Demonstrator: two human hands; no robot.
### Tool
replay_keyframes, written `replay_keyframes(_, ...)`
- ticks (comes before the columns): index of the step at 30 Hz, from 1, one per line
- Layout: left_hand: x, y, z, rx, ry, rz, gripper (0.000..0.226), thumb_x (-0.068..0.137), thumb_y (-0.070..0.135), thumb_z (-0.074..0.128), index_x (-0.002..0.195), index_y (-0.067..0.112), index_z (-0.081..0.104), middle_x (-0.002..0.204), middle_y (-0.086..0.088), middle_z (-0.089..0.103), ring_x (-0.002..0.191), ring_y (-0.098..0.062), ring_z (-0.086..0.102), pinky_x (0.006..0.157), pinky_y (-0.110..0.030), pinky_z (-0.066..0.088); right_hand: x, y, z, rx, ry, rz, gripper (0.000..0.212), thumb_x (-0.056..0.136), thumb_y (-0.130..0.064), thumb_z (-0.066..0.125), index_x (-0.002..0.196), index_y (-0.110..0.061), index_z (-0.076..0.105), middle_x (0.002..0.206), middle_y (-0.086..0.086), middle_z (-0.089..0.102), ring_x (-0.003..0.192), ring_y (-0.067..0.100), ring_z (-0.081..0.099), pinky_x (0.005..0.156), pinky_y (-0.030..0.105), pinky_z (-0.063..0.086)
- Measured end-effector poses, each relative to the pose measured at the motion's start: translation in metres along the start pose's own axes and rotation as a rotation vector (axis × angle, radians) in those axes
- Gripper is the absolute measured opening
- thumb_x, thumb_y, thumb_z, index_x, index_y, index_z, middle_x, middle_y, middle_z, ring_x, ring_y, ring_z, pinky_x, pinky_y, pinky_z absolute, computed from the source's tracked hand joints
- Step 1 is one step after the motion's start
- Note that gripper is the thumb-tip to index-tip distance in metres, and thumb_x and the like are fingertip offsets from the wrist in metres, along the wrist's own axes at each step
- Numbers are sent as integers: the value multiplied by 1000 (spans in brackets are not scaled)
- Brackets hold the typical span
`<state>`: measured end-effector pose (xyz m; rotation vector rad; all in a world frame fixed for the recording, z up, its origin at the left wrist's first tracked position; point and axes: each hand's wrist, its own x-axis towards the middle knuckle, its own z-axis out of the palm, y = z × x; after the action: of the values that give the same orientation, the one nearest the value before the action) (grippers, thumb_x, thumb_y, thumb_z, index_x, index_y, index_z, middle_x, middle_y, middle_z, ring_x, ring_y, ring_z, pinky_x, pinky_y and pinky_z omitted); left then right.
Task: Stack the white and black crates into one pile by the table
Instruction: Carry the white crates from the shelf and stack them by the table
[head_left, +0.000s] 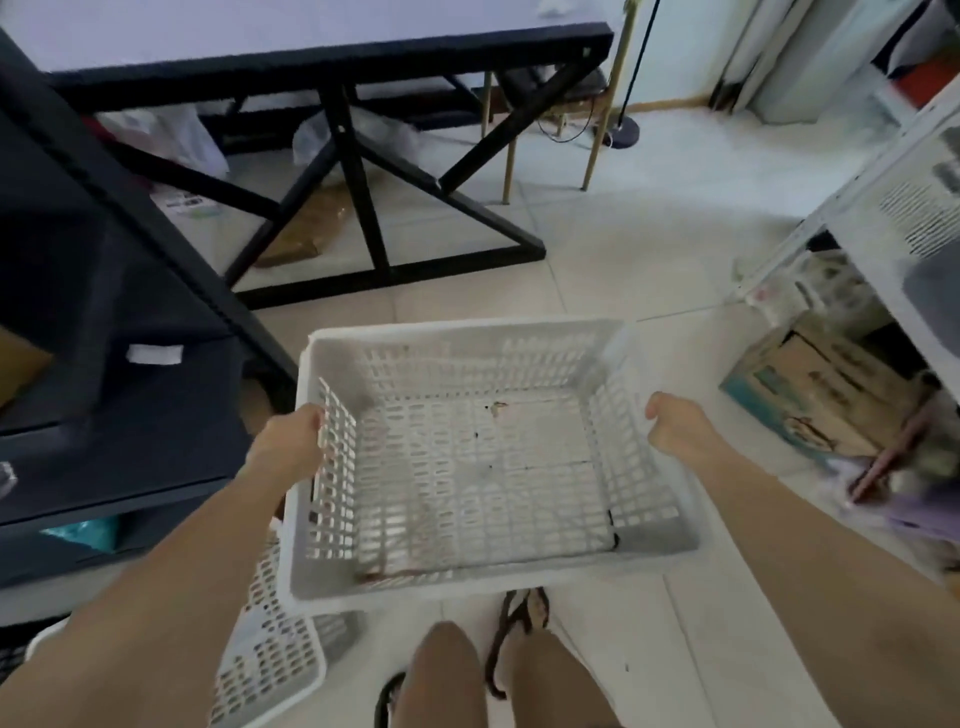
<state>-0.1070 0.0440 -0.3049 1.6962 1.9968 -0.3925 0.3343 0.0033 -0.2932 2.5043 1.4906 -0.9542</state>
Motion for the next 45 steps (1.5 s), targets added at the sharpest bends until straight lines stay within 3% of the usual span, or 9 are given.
replay_keyframes(9, 145, 76, -30, -115, -52, -68, 29, 88, -1, 46, 114, 10, 48, 105, -18, 58, 83, -32, 55, 64, -36, 45, 187, -53, -72, -108, -32, -9, 34, 85, 5, 46, 118, 1, 54, 118, 26, 56, 96, 31, 58, 84, 40, 51)
replay_keyframes(15, 261, 96, -52, -131, -73, -55, 25, 88, -2, 46, 111, 6, 47, 102, -24, 59, 88, -38, 57, 70, -42, 48, 298, -99, -71, -152, -62, 25, 40, 85, 4, 44, 124, -2, 51, 124, 24, 51, 110, 40, 55, 88, 39, 51)
replay_keyframes(19, 335, 109, -40, -100, -67, -112, 28, 89, 2, 49, 115, 10, 46, 98, -20, 58, 83, -35, 58, 66, -39, 49, 373, -114, -50, -157, -104, 43, 38, 85, 5, 42, 120, -3, 52, 118, 23, 53, 100, 38, 59, 71, 33, 46)
replay_keyframes(27, 456, 113, 23, -72, -123, -235, 33, 91, 1, 49, 122, 9, 41, 114, -26, 49, 93, -42, 58, 80, -48, 54, 523, -149, 23, -123, -127, 12, 41, 81, 5, 49, 120, -7, 50, 124, 22, 45, 107, 39, 54, 84, 36, 49)
replay_keyframes(32, 519, 120, 75, -131, -129, -283, 39, 88, -4, 47, 124, 9, 41, 111, -25, 46, 83, -39, 55, 76, -47, 54, 597, -153, 67, -134, -145, 18, 45, 81, 3, 54, 124, -9, 48, 126, 22, 45, 115, 36, 50, 90, 35, 47)
replay_keyframes(40, 582, 139, 131, -100, -160, -296, 43, 93, -1, 40, 135, 8, 38, 129, -31, 39, 108, -48, 50, 88, -46, 48, 658, -132, 116, -183, -180, 77, 58, 79, 2, 60, 133, -7, 39, 128, 22, 45, 117, 38, 49, 93, 43, 49)
replay_keyframes(45, 601, 155, 143, 19, -237, -298, 39, 99, 22, 43, 136, 11, 39, 136, -29, 33, 122, -41, 40, 100, -41, 37, 673, -139, 124, -284, -209, 95, 65, 81, 0, 58, 140, -5, 31, 135, 22, 39, 124, 39, 44, 93, 41, 45)
